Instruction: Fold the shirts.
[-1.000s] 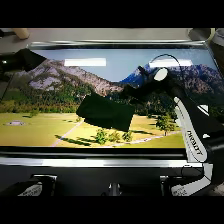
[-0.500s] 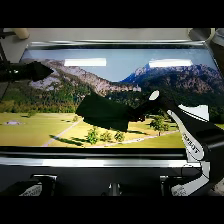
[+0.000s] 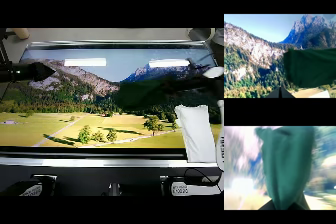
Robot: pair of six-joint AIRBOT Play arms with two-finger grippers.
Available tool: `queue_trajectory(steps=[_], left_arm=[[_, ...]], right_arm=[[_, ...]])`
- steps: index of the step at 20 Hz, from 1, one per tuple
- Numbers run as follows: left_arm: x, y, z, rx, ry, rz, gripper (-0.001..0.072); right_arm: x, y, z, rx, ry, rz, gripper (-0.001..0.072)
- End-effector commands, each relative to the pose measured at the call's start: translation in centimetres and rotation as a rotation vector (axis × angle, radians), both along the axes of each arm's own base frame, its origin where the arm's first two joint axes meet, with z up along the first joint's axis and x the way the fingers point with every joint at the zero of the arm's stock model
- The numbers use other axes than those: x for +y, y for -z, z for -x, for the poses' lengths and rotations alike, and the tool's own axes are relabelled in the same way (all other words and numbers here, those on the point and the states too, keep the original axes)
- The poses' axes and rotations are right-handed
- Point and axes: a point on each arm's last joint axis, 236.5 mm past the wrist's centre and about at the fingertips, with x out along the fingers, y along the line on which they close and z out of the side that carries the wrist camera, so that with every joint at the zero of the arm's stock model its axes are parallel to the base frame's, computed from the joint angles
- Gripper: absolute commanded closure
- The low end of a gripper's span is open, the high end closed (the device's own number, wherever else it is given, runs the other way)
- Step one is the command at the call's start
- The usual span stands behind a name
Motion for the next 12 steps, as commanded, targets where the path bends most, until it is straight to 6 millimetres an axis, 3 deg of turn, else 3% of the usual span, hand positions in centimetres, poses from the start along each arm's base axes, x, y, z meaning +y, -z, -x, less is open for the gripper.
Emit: queue_trajectory(steps=[1, 3, 7, 9, 12], left_arm=[[0.1, -0.2, -0.3, -0.015, -0.007, -0.001, 0.0682], [0.1, -0.2, -0.3, -0.015, -0.007, -0.001, 0.0682], [0.1, -0.2, -0.3, -0.022, 0.002, -0.01, 0.0682], [0.1, -0.2, -0.3, -0.023, 0.002, -0.011, 0.0682], [0.1, -0.2, -0.3, -0.032, 0.012, -0.022, 0.0682]], right_arm=[[-11.8, -3.6, 4.0, 0.02, 0.212, 0.063, 0.0687], [-15.7, -4.4, 6.6, 0.04, 0.291, 0.057, 0.0686], [-20.8, -4.4, 11.0, 0.119, 0.422, 0.08, 0.0686], [-21.9, -4.6, 12.6, 0.142, 0.461, 0.069, 0.0686], [-21.9, -4.7, 15.2, 0.218, 0.478, 0.073, 0.0686]])
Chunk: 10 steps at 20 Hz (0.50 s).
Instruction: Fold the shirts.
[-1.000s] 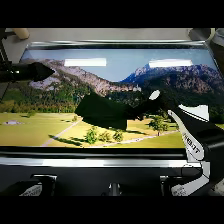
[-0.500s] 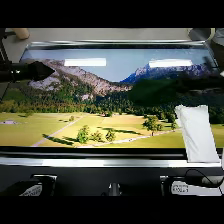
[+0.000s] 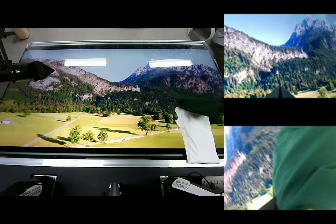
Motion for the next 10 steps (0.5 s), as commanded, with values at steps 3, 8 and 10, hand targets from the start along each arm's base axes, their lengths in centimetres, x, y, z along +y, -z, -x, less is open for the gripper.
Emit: queue_trajectory(steps=[3, 8, 10], left_arm=[[0.0, 0.1, -0.1, -0.015, 0.013, -0.017, 0.0682], [0.1, 0.5, -0.8, -0.014, 0.003, -0.015, 0.0682], [0.1, 0.5, -0.8, -0.014, 0.002, -0.015, 0.0682]], right_arm=[[-1.3, 1.2, 7.9, 0.284, 0.066, 0.046, 0.0687], [-0.7, 7.8, 18.7, 0.73, 0.079, 0.072, 0.0686], [0.5, 11.1, 20.8, 0.798, 0.067, 0.052, 0.0684]])
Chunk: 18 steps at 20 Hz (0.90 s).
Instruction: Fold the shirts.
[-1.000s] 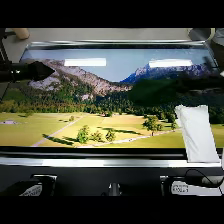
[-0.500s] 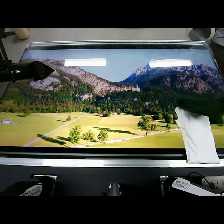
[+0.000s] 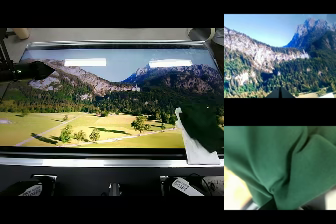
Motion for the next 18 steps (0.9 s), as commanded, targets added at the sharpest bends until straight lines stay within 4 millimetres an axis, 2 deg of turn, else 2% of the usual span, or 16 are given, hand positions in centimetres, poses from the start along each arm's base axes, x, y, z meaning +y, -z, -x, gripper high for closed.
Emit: queue_trajectory(steps=[1, 2, 4, 5, 6, 8, 9, 10, 11, 12, 13, 14, 15, 16, 17, 18], left_arm=[[0.0, 0.1, -0.1, -0.001, 0.0, -0.001, 0.0682], [0.0, 0.1, -0.1, -0.001, 0.0, -0.001, 0.0682], [0.0, 0.1, -0.1, -0.002, 0.0, -0.002, 0.0682], [0.0, 0.1, -0.2, -0.004, -0.002, -0.002, 0.0682], [0.3, 0.0, -0.4, -0.013, -0.009, -0.011, 0.0683], [2.0, 0.2, -1.2, -0.044, -0.039, -0.143, 0.0685], [3.6, 0.6, -1.9, -0.041, -0.086, -0.24, 0.0685], [5.8, 1.2, -2.7, -0.022, -0.155, -0.361, 0.0685], [7.8, 1.8, -3.4, 0.006, -0.225, -0.469, 0.0685], [9.4, 2.7, -4.1, 0.039, -0.296, -0.555, 0.0684], [9.8, 4.0, -4.4, 0.077, -0.327, -0.582, 0.0679], [9.0, 6.2, -4.4, 0.143, -0.313, -0.574, 0.058], [7.8, 9.1, -3.4, 0.248, -0.274, -0.561, 0.0277], [6.9, 12.2, -1.6, 0.382, -0.23, -0.566, 0.0061], [6.4, 15.4, 1.1, 0.529, -0.162, -0.595, 0.0058], [5.6, 17.4, 2.8, 0.594, -0.1, -0.598, 0.0065]], right_arm=[[0.9, 5.1, 5.7, 0.206, 0.001, 0.006, 0.0528], [1.0, 6.1, 5.8, 0.203, -0.015, 0.008, 0.0033], [-0.5, 6.1, 4.9, 0.156, -0.064, 0.066, 0.0009], [-1.9, 5.0, 3.7, 0.108, -0.083, 0.118, 0.0015], [-3.7, 3.2, 1.3, 0.012, -0.081, 0.191, 0.0019], [-6.9, -3.3, -6.1, -0.292, -0.067, 0.356, 0.004], [-7.7, -7.5, -9.9, -0.44, -0.095, 0.452, 0.0041], [-7.3, -12.0, -13.7, -0.576, -0.15, 0.553, 0.0042], [-5.3, -15.5, -17.0, -0.682, -0.226, 0.615, 0.0046], [-2.2, -17.3, -19.7, -0.755, -0.31, 0.634, 0.005], [1.6, -17.6, -21.7, -0.788, -0.396, 0.622, 0.005], [5.6, -16.1, -23.1, -0.76, -0.481, 0.579, 0.005], [9.3, -13.3, -23.6, -0.682, -0.558, 0.51, 0.0048], [12.5, -10.1, -23.2, -0.585, -0.626, 0.421, 0.0042], [15.6, -6.8, -22.3, -0.475, -0.698, 0.306, 0.0035], [17.9, -4.2, -21.0, -0.374, -0.745, 0.204, 0.0035]])
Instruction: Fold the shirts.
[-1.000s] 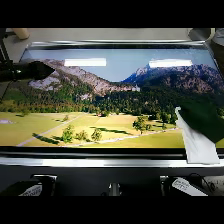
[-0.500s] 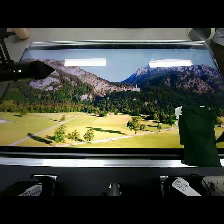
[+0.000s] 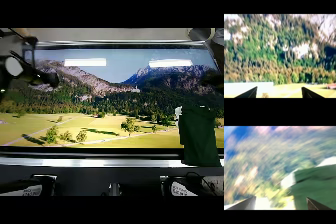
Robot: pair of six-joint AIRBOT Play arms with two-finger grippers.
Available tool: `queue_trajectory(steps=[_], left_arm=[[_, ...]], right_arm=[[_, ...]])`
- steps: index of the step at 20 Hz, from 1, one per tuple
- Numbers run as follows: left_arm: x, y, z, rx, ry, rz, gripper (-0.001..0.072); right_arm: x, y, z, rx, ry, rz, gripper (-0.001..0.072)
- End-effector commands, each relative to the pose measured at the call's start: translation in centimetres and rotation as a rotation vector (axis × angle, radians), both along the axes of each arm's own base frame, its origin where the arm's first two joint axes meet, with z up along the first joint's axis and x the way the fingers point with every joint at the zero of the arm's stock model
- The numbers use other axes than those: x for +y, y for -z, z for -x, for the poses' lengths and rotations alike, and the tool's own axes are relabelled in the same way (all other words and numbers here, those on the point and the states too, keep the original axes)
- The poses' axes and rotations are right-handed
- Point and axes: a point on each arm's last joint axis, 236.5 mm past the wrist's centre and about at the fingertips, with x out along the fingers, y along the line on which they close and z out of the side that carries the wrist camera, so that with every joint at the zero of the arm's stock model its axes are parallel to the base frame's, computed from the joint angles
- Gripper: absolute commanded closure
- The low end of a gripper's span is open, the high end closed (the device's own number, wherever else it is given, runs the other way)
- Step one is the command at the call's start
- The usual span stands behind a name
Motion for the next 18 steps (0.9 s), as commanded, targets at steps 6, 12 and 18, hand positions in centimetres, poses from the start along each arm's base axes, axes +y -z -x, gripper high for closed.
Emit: queue_trajectory(steps=[6, 12, 18], left_arm=[[-1.1, 6.0, 5.3, 0.143, -0.015, 0.023, 0.0107], [-1.2, 6.1, 5.3, 0.147, -0.014, 0.023, 0.0107], [-1.2, 6.1, 5.3, 0.147, -0.015, 0.023, 0.0106]], right_arm=[[9.4, 8.4, 2.6, 0.409, -0.156, -0.116, 0.0038], [9.4, 8.5, 2.8, 0.417, -0.158, -0.117, 0.0044], [9.4, 8.5, 2.8, 0.417, -0.158, -0.117, 0.0044]])
